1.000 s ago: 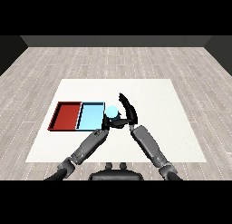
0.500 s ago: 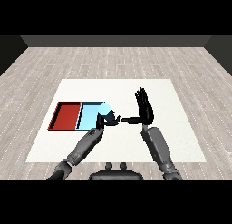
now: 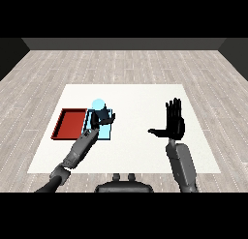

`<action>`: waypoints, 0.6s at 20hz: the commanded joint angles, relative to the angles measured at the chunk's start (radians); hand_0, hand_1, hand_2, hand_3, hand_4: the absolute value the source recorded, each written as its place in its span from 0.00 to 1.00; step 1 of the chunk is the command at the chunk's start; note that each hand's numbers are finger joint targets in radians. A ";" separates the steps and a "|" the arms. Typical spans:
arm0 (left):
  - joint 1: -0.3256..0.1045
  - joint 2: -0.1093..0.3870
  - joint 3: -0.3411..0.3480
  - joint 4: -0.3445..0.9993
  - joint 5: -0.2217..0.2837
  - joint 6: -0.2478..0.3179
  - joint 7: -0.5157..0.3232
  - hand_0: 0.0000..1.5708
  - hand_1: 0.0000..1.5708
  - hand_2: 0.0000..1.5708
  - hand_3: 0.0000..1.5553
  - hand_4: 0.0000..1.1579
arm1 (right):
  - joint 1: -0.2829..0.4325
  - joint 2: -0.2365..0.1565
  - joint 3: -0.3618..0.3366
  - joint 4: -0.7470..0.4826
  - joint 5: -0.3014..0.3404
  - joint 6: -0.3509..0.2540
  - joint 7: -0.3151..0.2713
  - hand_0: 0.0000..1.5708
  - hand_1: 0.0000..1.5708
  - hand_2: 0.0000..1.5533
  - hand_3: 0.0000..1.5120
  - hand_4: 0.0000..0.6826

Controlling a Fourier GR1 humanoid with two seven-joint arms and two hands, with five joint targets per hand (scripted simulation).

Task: Pick the blue can and put it in the blue box

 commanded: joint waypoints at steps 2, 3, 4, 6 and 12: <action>-0.110 0.056 0.090 0.184 -0.005 -0.059 0.048 1.00 1.00 1.00 0.96 0.96 | -0.021 -0.025 -0.059 0.067 0.007 0.020 -0.022 0.00 0.00 0.00 0.00 0.00; -0.105 0.073 0.098 0.182 -0.017 -0.060 0.054 1.00 1.00 1.00 0.97 0.96 | -0.004 -0.016 -0.061 0.040 0.001 0.006 -0.004 0.00 0.00 0.00 0.00 0.00; -0.153 0.051 0.115 0.324 -0.021 -0.078 0.000 1.00 1.00 1.00 0.97 0.95 | -0.002 -0.003 -0.044 0.021 0.024 -0.032 0.004 0.00 0.00 0.00 0.00 0.00; -0.151 0.068 0.103 0.376 -0.038 -0.077 0.056 1.00 1.00 1.00 0.96 0.95 | -0.019 -0.018 -0.084 0.064 -0.018 0.004 0.005 0.00 0.00 0.00 0.00 0.00; -0.232 0.032 0.120 0.631 -0.067 -0.060 0.125 1.00 1.00 0.98 0.91 0.86 | -0.081 -0.005 -0.087 0.195 -0.016 0.039 -0.027 0.00 0.00 0.00 0.00 0.00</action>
